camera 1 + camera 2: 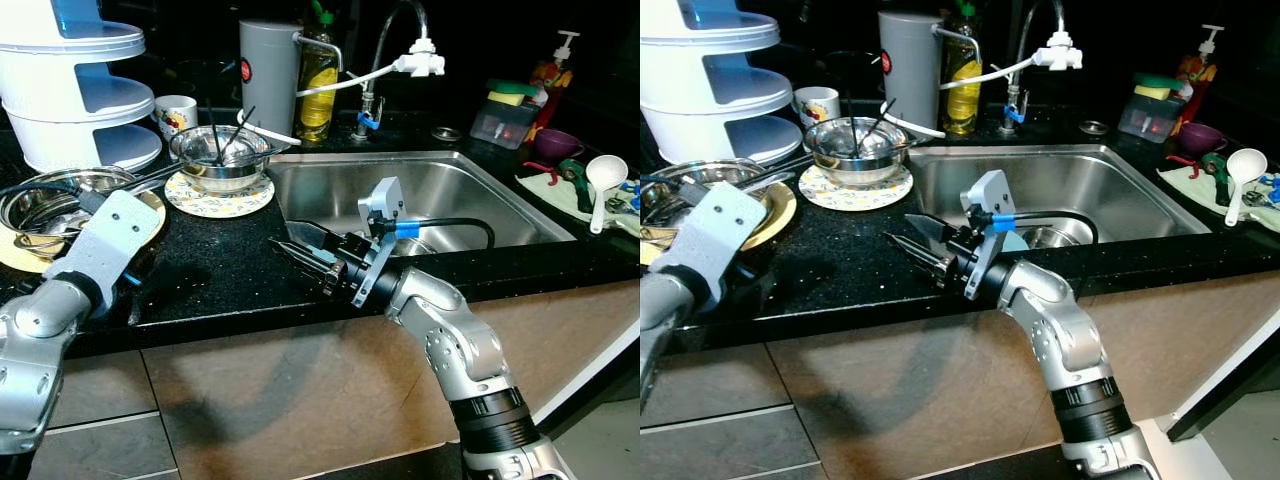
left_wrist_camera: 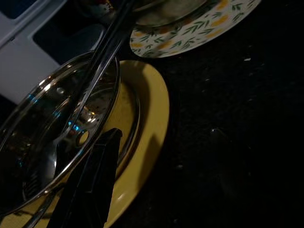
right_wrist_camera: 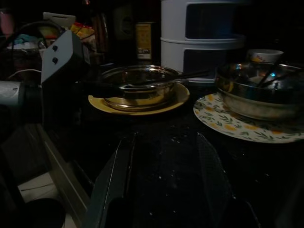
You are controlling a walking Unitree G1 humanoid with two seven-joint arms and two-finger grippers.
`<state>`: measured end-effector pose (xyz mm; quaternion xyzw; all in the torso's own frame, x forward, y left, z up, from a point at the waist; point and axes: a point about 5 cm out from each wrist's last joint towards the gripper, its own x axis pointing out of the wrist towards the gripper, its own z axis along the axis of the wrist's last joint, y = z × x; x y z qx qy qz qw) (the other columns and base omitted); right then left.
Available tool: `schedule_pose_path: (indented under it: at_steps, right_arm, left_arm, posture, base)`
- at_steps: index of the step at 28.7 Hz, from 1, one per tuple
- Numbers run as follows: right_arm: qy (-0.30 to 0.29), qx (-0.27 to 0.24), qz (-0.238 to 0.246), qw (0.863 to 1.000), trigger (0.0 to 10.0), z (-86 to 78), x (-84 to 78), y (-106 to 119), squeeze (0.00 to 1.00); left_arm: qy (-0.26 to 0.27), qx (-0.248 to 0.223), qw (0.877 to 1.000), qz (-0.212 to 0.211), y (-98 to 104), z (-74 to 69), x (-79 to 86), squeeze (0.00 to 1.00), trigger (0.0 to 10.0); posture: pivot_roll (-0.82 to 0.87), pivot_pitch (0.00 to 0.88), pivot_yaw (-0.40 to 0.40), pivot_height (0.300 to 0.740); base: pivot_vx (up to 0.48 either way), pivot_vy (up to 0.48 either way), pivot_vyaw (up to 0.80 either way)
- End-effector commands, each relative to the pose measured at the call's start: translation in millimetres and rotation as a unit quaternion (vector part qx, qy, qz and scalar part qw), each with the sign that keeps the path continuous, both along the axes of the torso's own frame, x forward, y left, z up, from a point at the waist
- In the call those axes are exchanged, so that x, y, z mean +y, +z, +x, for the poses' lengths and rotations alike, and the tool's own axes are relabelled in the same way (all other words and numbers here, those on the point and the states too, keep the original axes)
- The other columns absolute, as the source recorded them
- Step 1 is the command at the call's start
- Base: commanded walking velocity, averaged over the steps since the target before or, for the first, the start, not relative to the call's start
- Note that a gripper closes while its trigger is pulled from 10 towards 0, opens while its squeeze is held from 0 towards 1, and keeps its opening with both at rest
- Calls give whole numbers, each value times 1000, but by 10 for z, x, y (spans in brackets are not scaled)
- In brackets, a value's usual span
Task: Kitchen organization
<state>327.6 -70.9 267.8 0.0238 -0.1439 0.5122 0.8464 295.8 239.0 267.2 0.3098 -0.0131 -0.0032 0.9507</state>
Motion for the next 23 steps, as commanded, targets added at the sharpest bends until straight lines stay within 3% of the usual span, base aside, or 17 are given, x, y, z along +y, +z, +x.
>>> schedule_pose_path:
  at_steps: [1,2,4,5,6,7,8,13,23]
  right_arm:
    - [-2,0,-4,1000,10000,1,-12,6,0]
    - [-3,0,-5,1000,10000,5,-16,6,0]
    - [-4,0,-6,1000,10000,6,-17,6,0]
    - [-4,0,-6,1000,10000,6,-18,4,0]
    - [-5,0,-7,1000,10000,8,-21,3,0]
    - [-5,0,-7,1000,10000,8,-21,3,0]
    - [-6,1,-6,1000,10000,10,-25,2,0]
    - [-7,3,-4,1000,10000,20,-35,15,0]
    - [-12,3,1,1000,10000,60,-43,50,0]
  left_arm:
    - [-7,10,1000,3,-50,-4,-60,247,10000]
    - [-10,20,1000,18,-80,2,-69,369,10000]
    - [-10,24,999,29,-90,4,-69,376,10000]
    - [-8,29,999,36,-101,5,-66,325,10000]
    - [-6,38,998,48,-119,7,-59,149,10000]
    - [-6,38,998,48,-119,7,-59,149,10000]
    - [2,47,997,53,-140,10,-40,0,10000]
    - [30,62,992,107,-181,19,36,0,10000]
    - [39,60,989,129,-162,53,55,0,10000]
  posture:
    - [32,141,-89,740]
    - [32,140,-88,740]
    - [32,140,-88,740]
    - [31,138,-89,740]
    - [32,136,-88,740]
    - [32,136,-88,740]
    - [32,132,-88,740]
    - [30,127,-86,740]
    - [30,128,-88,740]
  base:
    - [0,0,0]
    - [0,0,0]
    - [0,0,0]
    - [0,0,0]
    - [0,0,0]
    - [0,0,0]
    - [0,0,0]
    - [0,0,0]
    - [0,0,0]
